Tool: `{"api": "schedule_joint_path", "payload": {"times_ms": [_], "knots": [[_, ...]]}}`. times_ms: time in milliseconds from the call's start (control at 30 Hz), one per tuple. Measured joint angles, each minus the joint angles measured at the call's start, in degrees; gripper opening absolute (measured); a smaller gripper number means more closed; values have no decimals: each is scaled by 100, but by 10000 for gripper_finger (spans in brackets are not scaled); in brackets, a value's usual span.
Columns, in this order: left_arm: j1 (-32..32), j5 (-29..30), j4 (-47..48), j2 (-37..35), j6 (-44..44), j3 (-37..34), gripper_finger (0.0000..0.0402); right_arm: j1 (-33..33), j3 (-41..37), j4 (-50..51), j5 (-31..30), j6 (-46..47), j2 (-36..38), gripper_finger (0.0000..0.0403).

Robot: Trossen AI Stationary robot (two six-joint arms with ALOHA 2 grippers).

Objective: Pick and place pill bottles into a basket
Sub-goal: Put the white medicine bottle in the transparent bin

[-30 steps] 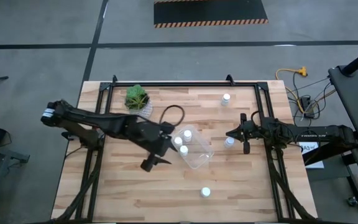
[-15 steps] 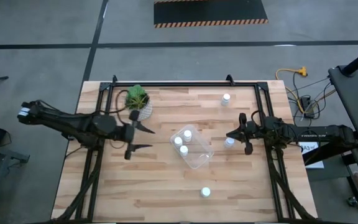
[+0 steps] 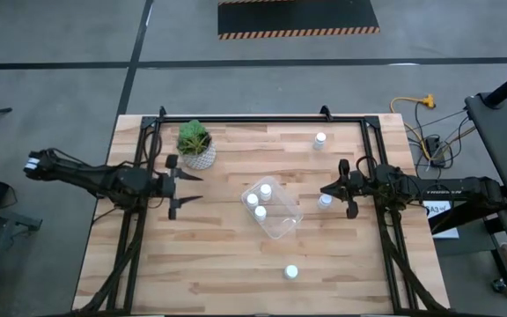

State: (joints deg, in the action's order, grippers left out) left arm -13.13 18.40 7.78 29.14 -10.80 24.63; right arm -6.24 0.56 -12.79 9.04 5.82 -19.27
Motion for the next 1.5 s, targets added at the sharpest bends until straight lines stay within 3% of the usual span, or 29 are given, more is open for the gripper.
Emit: {"api": "schedule_joint_path", "payload": {"times_ms": [200,500,733,1267,1500], "knots": [[0,49,-16,-505,148,-427,219,0,0,8,0,4,0,13],[0,-141,178,-1866,122,-825,219,-2,0,14,-4,15,-2,13],[0,-165,823,-2730,421,-1008,219,-2,0,12,-10,17,-2,13],[0,-178,1125,-1952,1061,-1031,219,-2,1,15,-20,17,-9,13],[0,-199,1129,-1938,1176,-1033,219,-3,2,35,-20,0,-9,13]]}}
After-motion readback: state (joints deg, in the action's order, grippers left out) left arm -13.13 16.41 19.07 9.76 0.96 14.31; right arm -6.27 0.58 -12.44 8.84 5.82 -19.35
